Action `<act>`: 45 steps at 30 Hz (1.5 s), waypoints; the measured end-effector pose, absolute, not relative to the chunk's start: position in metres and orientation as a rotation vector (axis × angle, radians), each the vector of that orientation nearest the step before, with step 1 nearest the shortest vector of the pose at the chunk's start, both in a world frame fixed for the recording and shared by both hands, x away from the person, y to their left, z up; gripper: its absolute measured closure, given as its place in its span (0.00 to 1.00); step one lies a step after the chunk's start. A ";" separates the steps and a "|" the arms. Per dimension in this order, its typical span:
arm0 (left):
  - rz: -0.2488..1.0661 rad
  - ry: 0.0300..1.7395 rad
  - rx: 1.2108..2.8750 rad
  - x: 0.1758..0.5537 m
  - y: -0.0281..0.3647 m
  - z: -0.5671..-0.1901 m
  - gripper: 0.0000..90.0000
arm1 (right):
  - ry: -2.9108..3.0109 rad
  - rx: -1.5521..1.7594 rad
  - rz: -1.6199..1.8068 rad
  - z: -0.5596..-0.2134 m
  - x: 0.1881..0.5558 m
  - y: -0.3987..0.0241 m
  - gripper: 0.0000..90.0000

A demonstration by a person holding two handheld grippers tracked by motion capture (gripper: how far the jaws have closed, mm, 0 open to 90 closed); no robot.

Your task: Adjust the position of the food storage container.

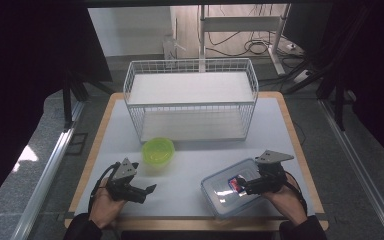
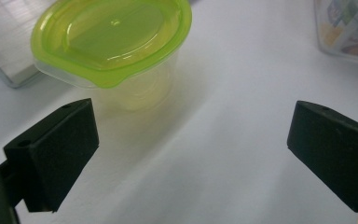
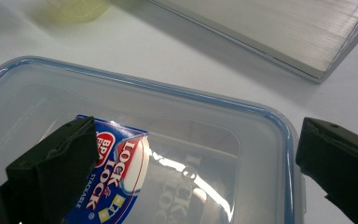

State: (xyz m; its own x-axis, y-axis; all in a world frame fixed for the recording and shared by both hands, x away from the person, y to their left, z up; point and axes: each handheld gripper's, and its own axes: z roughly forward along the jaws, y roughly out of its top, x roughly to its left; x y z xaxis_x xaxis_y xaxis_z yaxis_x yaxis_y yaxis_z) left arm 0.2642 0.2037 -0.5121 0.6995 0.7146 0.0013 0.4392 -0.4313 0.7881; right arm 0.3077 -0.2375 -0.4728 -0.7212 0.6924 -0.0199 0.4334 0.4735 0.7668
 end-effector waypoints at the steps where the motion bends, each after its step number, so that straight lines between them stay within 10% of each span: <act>1: 0.435 0.881 2.101 0.264 0.203 -0.513 0.02 | 2.394 0.950 1.111 -0.473 0.308 -0.237 0.00; 20: 0.408 0.896 2.082 0.264 0.196 -0.505 0.08 | 2.382 0.974 1.144 -0.473 0.307 -0.237 0.00; 45: 0.349 0.771 2.134 0.313 0.167 -0.479 0.96 | 2.345 1.004 1.173 -0.470 0.306 -0.236 0.00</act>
State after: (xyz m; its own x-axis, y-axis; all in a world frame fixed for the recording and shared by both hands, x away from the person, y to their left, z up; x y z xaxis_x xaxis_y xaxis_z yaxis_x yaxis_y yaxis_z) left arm 0.3130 0.1673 -0.4792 0.7740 0.6329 -0.0167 0.4055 -0.4753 0.7809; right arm 0.3060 -0.2363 -0.4703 -0.6961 0.7177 0.0167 0.4441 0.4122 0.7956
